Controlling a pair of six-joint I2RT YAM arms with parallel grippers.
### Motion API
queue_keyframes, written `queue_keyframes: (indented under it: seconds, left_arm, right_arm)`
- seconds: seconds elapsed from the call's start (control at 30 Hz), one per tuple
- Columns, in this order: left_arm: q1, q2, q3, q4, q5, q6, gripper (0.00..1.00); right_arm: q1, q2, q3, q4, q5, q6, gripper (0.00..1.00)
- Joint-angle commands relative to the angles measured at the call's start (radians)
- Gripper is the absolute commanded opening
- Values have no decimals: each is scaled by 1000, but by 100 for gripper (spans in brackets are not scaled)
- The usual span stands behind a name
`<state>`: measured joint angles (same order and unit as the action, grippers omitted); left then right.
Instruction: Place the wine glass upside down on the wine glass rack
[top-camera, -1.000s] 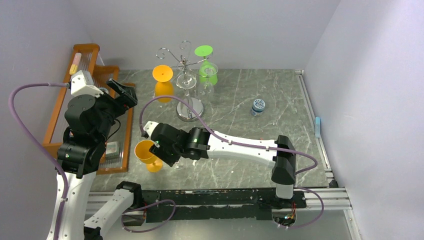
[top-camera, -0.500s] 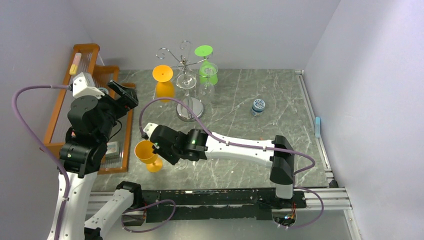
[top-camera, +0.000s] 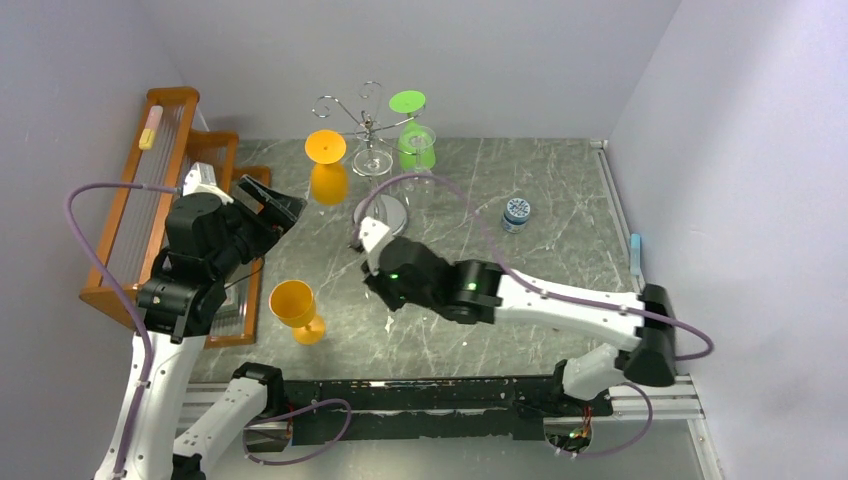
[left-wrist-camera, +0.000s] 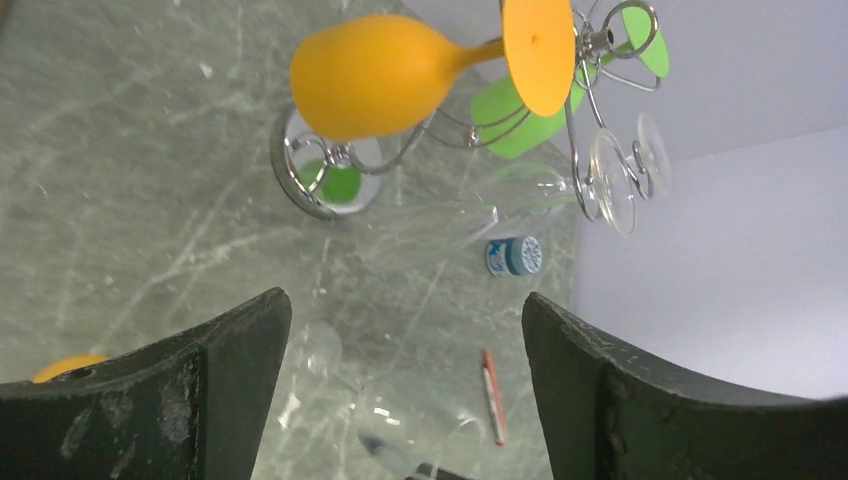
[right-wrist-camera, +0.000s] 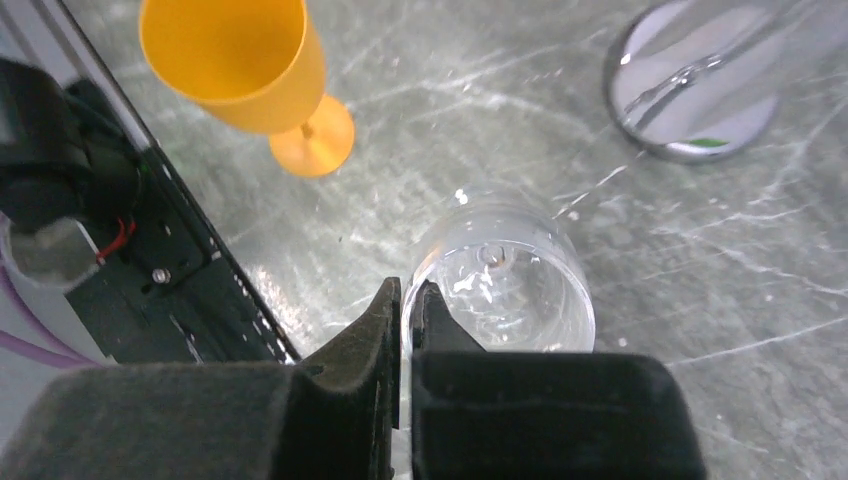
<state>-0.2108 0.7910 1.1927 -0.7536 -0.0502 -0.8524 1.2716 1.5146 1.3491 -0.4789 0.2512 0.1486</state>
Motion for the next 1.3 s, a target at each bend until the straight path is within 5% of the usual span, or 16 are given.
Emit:
queue_keyframes:
  seconds: [0.0, 0.37, 0.7, 1.1, 1.27]
  left_arm:
    - [10, -19, -19, -85, 93, -176, 89]
    - [10, -88, -121, -56, 157, -476, 96]
    - [10, -93, -160, 14, 225, -664, 81]
    - [10, -130, -140, 60, 59, -863, 66]
    - [10, -127, -130, 60, 9, -895, 51]
  right_arm:
    - [-16, -168, -100, 302, 50, -20, 0]
    - [-16, -271, -227, 744, 41, -63, 0]
    - [-16, -226, -225, 901, -25, -81, 0]
    - [-16, -199, -242, 1045, -86, -25, 0]
    - [-16, -192, -247, 1093, -96, 4, 0]
